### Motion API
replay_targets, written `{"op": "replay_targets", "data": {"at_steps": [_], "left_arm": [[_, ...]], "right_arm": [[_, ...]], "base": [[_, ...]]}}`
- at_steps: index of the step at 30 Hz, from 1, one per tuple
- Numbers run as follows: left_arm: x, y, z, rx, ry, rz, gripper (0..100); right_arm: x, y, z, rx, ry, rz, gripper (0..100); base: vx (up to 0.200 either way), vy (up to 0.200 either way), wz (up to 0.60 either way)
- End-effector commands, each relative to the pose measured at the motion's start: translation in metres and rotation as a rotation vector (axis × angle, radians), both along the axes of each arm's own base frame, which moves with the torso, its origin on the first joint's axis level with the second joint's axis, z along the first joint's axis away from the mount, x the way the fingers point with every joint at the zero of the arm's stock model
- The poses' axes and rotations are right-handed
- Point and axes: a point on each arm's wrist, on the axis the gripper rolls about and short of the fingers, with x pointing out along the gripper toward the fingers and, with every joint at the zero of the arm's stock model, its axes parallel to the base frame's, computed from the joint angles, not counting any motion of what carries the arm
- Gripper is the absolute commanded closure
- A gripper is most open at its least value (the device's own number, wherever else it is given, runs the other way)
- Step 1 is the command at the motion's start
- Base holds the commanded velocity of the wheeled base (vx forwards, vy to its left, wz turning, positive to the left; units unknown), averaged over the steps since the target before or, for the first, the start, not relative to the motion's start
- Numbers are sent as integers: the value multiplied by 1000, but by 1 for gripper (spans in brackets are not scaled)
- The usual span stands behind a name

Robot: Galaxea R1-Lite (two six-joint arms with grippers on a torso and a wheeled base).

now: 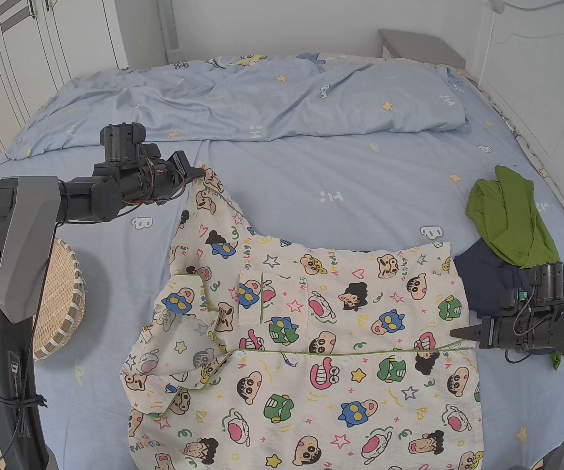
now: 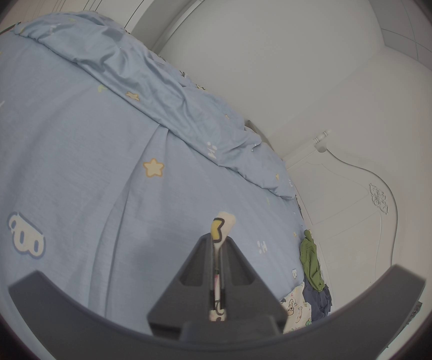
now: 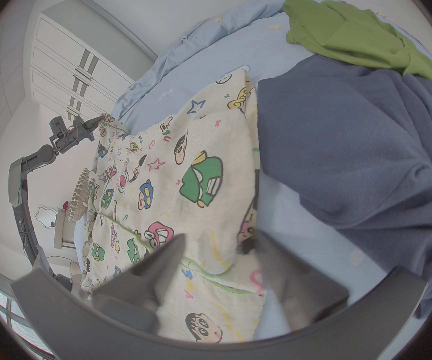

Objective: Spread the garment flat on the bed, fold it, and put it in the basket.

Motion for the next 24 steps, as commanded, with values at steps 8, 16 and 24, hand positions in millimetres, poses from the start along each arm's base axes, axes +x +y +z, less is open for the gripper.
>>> {"op": "replay_targets", "data": {"at_steps": [8,16,24], "left_arm": [[1,3,0,-1,-2,4,100],[0,3,1,0,-4,6,100],[0,3,1,-2,-1,5,100]], "right_arm": [[-7,-2,-1,3,4,0,0],[-11,1,12,9,-66,8,0],[-8,1,14,3,-103,7,0]], "base": [[0,0,0],[0,0,0],[0,0,0]]}}
